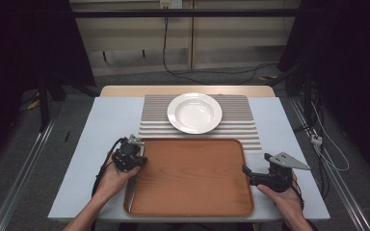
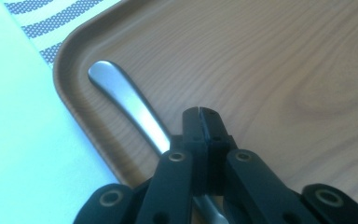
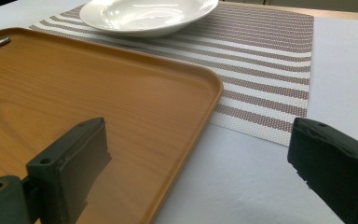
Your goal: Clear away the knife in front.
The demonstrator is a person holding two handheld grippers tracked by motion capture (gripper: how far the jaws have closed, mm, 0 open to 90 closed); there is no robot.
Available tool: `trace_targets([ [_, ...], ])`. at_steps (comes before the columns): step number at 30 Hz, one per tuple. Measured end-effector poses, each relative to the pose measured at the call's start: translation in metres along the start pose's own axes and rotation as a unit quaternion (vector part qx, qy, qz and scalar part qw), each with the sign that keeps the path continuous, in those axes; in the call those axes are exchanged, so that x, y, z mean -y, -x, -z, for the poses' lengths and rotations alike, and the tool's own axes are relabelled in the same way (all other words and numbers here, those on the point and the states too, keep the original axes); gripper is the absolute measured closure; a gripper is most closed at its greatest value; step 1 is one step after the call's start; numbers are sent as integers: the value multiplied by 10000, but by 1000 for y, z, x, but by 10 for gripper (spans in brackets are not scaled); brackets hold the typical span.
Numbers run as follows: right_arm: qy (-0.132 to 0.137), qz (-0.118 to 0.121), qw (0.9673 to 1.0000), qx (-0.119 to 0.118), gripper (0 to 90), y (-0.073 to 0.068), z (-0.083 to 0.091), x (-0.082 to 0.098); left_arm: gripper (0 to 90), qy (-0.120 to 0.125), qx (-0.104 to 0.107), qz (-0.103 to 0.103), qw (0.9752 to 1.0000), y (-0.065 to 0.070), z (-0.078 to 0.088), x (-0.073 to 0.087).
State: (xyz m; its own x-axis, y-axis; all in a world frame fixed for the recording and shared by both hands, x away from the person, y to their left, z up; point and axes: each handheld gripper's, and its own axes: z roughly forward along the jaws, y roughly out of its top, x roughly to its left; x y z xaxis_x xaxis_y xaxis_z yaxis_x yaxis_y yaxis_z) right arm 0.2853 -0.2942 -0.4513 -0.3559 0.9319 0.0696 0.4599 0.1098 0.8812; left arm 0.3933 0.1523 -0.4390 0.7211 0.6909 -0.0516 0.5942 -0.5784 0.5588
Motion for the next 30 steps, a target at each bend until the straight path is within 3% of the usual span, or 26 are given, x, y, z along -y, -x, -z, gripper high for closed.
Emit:
trace_targets([
  [5,16,-30,10000,-2,48,0,1,0,900,6,-62,22,10000,-1,1,1],
  [13,24,-27,10000,-7,48,0,1,0,900,-2,24,83,10000,-3,2,2],
  [17,22,-16,10000,-2,48,0,1,0,856,279,63,-6,9996,1,7,1],
  [20,22,-16,10000,-3,48,0,1,0,790,363,-42,0,9993,2,9,0],
  [22,23,-7,10000,-8,48,-1,1,0,711,431,-51,-21,9991,3,9,0],
  [24,25,-3,10000,-17,48,-1,1,0,588,598,-240,70,9979,4,10,-1],
  [27,18,7,10000,-18,49,0,0,0,387,912,-383,339,9945,2,14,-2],
  [30,4,7,10000,-24,49,0,0,0,174,1067,-642,447,9912,-1,16,-4],
])
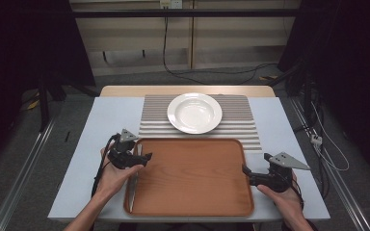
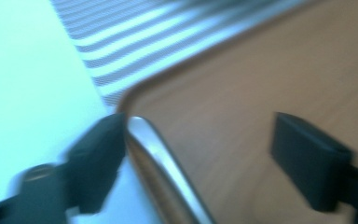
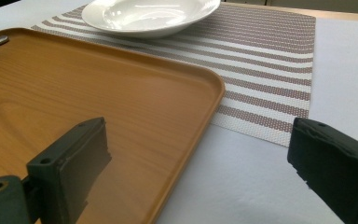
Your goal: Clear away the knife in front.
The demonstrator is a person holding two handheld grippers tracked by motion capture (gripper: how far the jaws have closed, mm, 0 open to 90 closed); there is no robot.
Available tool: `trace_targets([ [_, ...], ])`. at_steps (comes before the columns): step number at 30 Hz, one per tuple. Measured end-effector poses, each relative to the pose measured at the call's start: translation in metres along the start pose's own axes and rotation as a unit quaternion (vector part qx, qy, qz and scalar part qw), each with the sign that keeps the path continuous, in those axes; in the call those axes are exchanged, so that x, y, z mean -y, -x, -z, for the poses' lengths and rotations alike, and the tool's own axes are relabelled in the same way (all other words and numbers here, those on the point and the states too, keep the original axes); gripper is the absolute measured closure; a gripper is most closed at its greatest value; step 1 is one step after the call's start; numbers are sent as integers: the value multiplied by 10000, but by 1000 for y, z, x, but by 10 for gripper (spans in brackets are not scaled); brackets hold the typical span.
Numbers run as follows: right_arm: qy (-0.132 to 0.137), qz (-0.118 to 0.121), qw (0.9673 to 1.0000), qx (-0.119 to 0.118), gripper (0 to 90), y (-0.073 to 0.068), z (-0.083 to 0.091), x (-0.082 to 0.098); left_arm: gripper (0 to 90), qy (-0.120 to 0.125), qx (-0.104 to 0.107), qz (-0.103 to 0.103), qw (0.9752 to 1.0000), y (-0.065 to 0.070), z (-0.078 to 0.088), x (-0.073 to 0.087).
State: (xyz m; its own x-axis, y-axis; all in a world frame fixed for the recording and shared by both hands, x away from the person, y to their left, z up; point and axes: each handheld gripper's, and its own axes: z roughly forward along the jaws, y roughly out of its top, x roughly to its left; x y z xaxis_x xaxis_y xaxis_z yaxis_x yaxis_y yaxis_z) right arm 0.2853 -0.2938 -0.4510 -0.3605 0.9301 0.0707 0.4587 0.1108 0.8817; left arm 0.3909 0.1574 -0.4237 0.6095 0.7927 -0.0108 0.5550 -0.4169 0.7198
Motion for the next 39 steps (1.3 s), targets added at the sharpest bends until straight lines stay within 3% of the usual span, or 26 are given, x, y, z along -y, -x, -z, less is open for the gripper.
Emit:
trace_targets([
  [3,-5,2,10000,-1,49,0,0,0,48,45,-5,165,9999,-2,3,-2],
  [7,-7,1,10000,-3,50,0,0,0,58,231,-78,26,9997,-2,13,0],
  [12,-11,-30,10000,-13,51,0,-1,0,58,287,-349,-193,9988,2,24,5],
  [17,-9,-22,10000,-7,54,0,-1,0,57,467,-353,-261,9979,1,32,12],
  [20,-12,-29,10000,-1,55,0,-1,0,57,543,-272,-130,9981,0,39,15],
  [27,-18,-35,10000,-7,58,0,0,0,58,668,-210,-45,9975,-5,49,30],
  [36,-13,-46,10000,-9,58,-1,-1,1,59,531,-351,78,9979,-3,55,52],
  [39,-24,-56,10000,4,58,-1,-2,1,59,611,-381,192,9972,-4,56,60],
])
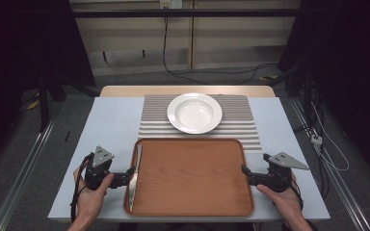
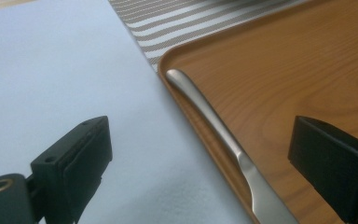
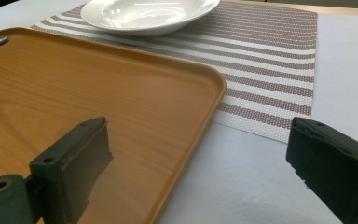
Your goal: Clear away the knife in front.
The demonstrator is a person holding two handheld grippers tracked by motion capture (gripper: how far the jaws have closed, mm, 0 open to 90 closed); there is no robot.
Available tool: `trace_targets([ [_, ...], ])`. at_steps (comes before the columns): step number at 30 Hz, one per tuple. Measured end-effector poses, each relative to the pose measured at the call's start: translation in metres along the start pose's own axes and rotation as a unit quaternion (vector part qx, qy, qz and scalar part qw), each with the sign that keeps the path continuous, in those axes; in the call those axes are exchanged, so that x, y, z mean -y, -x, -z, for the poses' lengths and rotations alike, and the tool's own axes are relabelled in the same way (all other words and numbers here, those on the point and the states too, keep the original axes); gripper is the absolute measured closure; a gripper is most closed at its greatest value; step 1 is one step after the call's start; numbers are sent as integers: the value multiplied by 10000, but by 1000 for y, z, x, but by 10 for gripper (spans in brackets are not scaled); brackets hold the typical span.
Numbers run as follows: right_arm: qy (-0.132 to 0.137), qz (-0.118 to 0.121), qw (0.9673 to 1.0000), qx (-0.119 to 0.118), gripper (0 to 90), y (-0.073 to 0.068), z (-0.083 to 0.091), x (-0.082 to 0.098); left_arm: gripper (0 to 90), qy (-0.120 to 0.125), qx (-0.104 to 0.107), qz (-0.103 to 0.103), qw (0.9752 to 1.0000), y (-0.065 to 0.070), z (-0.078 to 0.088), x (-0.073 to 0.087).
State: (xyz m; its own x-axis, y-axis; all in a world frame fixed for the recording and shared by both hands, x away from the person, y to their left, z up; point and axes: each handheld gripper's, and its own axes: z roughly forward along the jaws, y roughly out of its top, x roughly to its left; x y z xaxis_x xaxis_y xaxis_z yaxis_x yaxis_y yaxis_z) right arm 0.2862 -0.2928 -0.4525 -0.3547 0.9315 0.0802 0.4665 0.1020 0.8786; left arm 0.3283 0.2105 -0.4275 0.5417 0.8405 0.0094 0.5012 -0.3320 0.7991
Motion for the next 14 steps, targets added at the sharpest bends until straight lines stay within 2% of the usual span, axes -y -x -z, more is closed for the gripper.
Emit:
trace_targets([
  [3,10,9,10000,-1,58,0,0,0,59,27,8,178,9998,-2,-1,7],
  [10,32,50,10000,18,60,0,3,1,58,119,-108,289,9995,-7,0,11],
  [14,49,37,10000,43,60,1,4,1,55,81,-90,278,9995,-8,-1,12],
])
